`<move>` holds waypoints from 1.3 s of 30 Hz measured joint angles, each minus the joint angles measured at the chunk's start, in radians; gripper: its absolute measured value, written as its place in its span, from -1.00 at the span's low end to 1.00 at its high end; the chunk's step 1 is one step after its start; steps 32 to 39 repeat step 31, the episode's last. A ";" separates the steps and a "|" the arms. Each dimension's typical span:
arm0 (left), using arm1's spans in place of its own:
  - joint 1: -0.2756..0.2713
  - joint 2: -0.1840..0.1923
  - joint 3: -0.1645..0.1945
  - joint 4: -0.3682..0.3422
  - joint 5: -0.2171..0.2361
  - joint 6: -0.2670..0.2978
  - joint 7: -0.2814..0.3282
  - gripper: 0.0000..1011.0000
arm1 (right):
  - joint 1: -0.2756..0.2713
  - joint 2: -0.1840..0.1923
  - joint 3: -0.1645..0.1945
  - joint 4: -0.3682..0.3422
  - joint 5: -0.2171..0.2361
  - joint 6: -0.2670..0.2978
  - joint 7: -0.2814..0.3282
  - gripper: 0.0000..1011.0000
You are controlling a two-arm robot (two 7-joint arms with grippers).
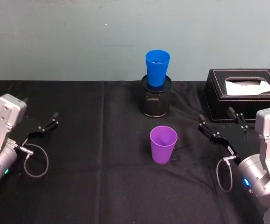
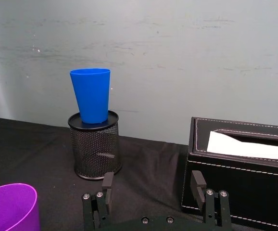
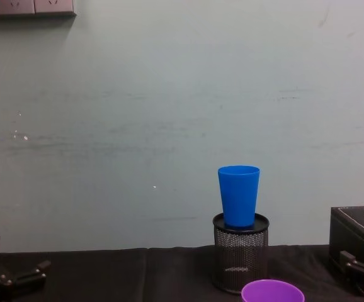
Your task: Pick up one cup with a gripper and tap it against the other cup.
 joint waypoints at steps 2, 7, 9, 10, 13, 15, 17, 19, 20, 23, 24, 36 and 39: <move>0.000 0.000 0.000 0.000 0.000 0.000 0.000 0.98 | 0.000 0.000 0.000 -0.001 0.000 0.000 0.000 0.98; 0.000 0.000 0.000 0.000 0.000 0.000 0.000 0.98 | -0.001 0.001 0.000 -0.002 0.001 0.000 0.000 0.98; 0.000 0.000 0.000 0.000 0.000 0.000 0.000 0.98 | -0.001 0.001 0.000 -0.002 0.001 0.001 -0.001 0.98; 0.000 0.000 0.000 0.000 0.000 0.000 0.000 0.98 | -0.001 0.001 0.000 -0.002 0.001 0.001 -0.001 0.98; 0.000 0.000 0.000 0.000 0.000 0.000 0.000 0.98 | -0.001 0.001 0.000 -0.002 0.001 0.001 -0.001 0.98; 0.000 0.000 0.000 0.000 0.000 0.000 0.000 0.98 | -0.001 0.001 0.000 -0.002 0.001 0.001 -0.001 0.98; 0.000 0.000 0.000 0.000 0.000 0.000 0.000 0.98 | -0.001 0.001 0.000 -0.003 0.001 0.001 -0.001 0.98; 0.000 0.000 0.000 0.000 0.000 0.000 0.000 0.98 | -0.001 0.001 0.000 -0.003 0.001 0.001 -0.001 0.98; 0.000 0.000 0.000 0.000 0.000 0.000 0.000 0.98 | -0.001 0.001 0.000 -0.003 0.001 0.001 -0.001 0.98; 0.000 0.000 0.000 0.000 0.000 0.000 0.000 0.98 | -0.001 0.001 0.000 -0.003 0.001 0.001 -0.001 0.98; 0.000 0.000 0.000 0.000 0.000 0.000 0.000 0.98 | -0.001 0.001 0.000 -0.003 0.001 0.001 -0.001 0.98; 0.000 0.000 0.000 0.000 0.000 0.000 0.000 0.98 | -0.001 0.001 0.000 -0.003 0.001 0.001 -0.002 0.98; 0.000 0.000 0.000 0.000 0.000 0.000 0.000 0.98 | -0.001 0.001 0.000 -0.003 0.001 0.001 -0.002 0.98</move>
